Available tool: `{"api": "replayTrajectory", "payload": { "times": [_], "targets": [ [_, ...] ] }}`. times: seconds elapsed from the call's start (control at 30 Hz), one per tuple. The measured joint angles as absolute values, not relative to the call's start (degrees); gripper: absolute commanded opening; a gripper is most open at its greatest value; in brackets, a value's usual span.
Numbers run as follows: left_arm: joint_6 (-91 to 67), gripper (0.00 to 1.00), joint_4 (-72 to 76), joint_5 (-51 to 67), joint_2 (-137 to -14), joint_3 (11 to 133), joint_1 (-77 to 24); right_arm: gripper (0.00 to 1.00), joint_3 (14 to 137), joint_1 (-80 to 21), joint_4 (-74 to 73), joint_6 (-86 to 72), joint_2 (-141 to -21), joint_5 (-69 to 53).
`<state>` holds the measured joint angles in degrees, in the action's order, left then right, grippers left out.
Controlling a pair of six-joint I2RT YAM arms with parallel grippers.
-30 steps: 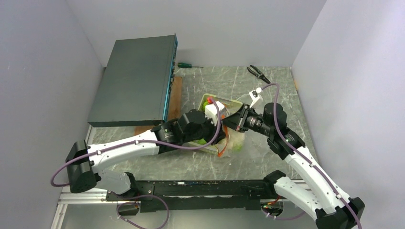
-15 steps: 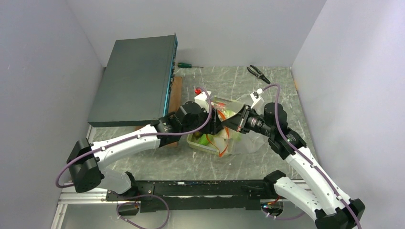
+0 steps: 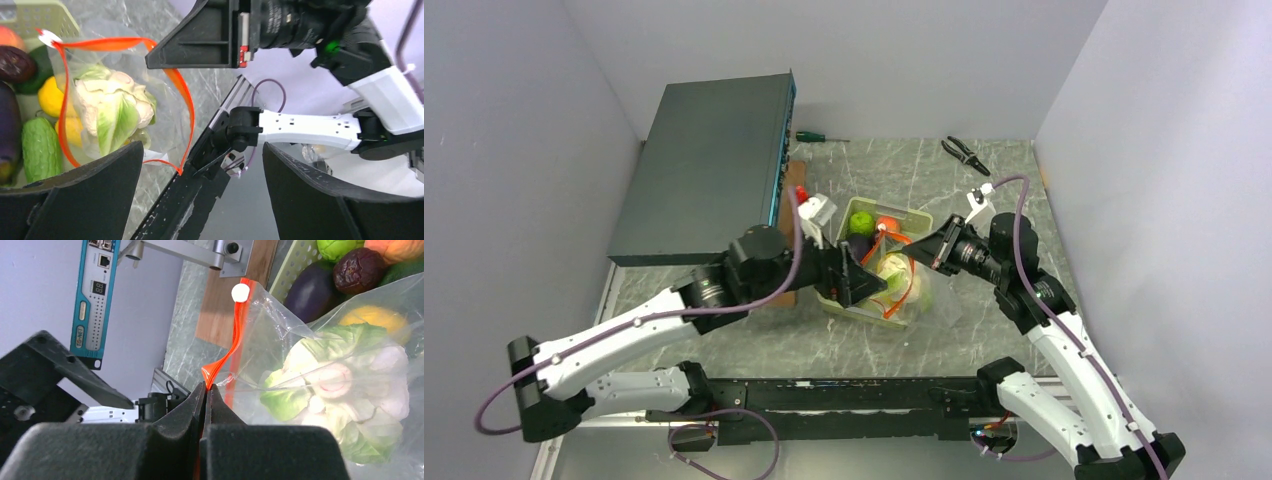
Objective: Place the food in the zip-top bag and seal the zipper
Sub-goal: Place the fake vegetable in the zipper food storage bag.
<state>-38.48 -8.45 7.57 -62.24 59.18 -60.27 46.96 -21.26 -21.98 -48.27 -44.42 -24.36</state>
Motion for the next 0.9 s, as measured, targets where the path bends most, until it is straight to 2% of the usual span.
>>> {"api": "replayTrajectory", "payload": {
  "times": [0.17, 0.3, 0.33, 0.43, 0.47, 0.5, 0.63, 0.8, 0.83, 0.9],
  "targets": [
    [-40.0, 0.78, -9.1, 4.2, -56.6, 55.9, -60.1, 0.0, 47.0, -20.9, -22.8, -48.2, -43.8, -24.6],
    [-40.6, 0.66, -12.8, 0.2, -60.8, 54.9, -60.1, 0.0, 47.0, -20.8, -23.7, -47.9, -43.1, -24.6],
    [-40.9, 0.65, -14.0, -0.8, -62.8, 55.0, -60.1, 0.0, 47.0, -20.8, -23.9, -47.8, -42.9, -24.6],
    [-41.5, 0.73, -18.8, -5.5, -69.3, 56.0, -60.5, 0.0, 47.0, -20.8, -24.1, -47.6, -42.4, -24.6],
    [-41.7, 0.72, -20.3, -7.1, -71.0, 56.3, -60.7, 0.0, 47.0, -20.8, -24.1, -47.6, -42.2, -24.6],
    [-42.0, 0.68, -21.4, -8.6, -72.5, 56.7, -61.0, 0.0, 47.0, -20.8, -24.1, -47.6, -42.0, -24.6],
    [-43.5, 0.39, -23.0, -12.1, -76.2, 58.0, -61.8, 0.0, 47.0, -20.8, -24.2, -47.5, -41.5, -24.6],
    [-44.4, 0.14, -22.2, -13.3, -77.5, 58.8, -62.0, 0.0, 47.0, -20.8, -25.1, -46.6, -41.0, -24.3],
    [-44.0, 0.02, -21.6, -13.2, -77.5, 58.9, -62.0, 0.0, 47.0, -20.8, -25.6, -46.4, -40.8, -24.1],
    [-43.4, 0.0, -20.9, -13.0, -77.5, 59.5, -62.0, 0.0, 47.1, -20.8, -27.0, -45.5, -40.3, -23.1]
  ]
}}
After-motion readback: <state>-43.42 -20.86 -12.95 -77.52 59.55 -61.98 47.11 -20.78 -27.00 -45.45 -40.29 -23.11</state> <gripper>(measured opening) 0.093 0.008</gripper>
